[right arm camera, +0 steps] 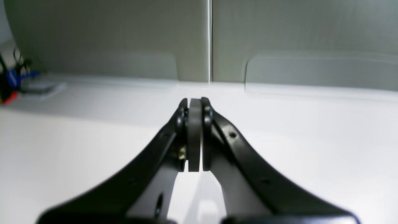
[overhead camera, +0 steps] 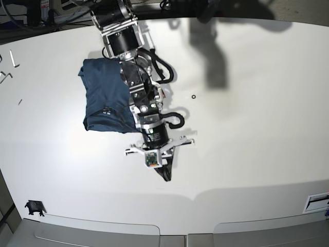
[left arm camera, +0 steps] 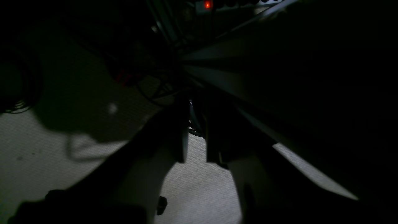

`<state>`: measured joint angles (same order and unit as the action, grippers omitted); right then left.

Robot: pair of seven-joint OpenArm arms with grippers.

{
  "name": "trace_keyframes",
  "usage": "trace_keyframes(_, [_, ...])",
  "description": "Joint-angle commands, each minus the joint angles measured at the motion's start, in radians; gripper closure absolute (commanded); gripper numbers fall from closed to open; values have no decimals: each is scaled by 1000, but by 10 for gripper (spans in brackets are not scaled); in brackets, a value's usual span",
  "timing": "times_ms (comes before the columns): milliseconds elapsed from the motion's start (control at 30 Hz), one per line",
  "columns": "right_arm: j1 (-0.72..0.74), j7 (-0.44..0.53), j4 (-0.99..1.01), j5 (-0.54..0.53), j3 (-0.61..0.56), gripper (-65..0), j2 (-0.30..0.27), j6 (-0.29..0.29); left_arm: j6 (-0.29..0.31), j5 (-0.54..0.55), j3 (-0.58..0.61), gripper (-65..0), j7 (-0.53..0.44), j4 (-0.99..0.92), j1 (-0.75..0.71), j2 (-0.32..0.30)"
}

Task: Fold the T-shirt properly
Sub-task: 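Bring the right gripper back against the shirt's side edge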

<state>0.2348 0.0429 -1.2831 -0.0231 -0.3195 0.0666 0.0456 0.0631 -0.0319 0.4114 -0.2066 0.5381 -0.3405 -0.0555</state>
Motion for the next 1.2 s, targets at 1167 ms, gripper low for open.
trace_keyframes(1167, [-31,190,-18,-206,20,0,43,-5,11,-4,2,-81,-12,5,-9,5])
